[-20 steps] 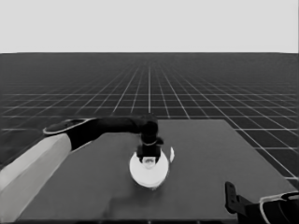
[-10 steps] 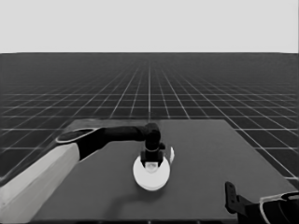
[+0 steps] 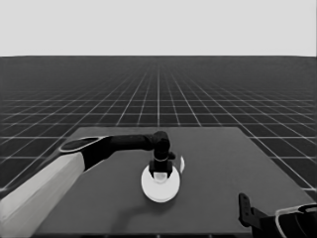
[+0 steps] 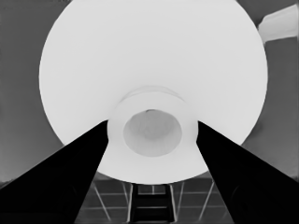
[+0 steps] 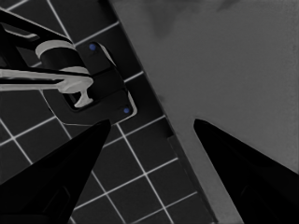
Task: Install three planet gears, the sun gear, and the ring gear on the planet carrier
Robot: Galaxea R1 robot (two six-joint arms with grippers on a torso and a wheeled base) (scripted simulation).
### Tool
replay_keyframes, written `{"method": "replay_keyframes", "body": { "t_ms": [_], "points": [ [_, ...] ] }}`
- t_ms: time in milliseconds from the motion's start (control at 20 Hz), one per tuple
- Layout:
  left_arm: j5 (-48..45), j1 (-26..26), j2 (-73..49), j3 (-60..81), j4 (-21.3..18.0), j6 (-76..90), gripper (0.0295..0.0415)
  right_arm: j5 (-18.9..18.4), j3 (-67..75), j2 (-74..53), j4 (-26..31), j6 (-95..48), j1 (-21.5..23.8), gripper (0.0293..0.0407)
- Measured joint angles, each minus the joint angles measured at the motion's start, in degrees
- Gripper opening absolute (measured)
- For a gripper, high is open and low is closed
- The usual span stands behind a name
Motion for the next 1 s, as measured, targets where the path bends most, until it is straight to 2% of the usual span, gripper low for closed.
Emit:
{"method": "replay_keyframes", "body": {
  "t_ms": [1000],
  "points": [
    [-0.1,0.1,0.1,0.0,0.0,10.0,0.0348,0.0,0.0,0.0,0.0,0.0,0.0,0.0385]
  ]
}}
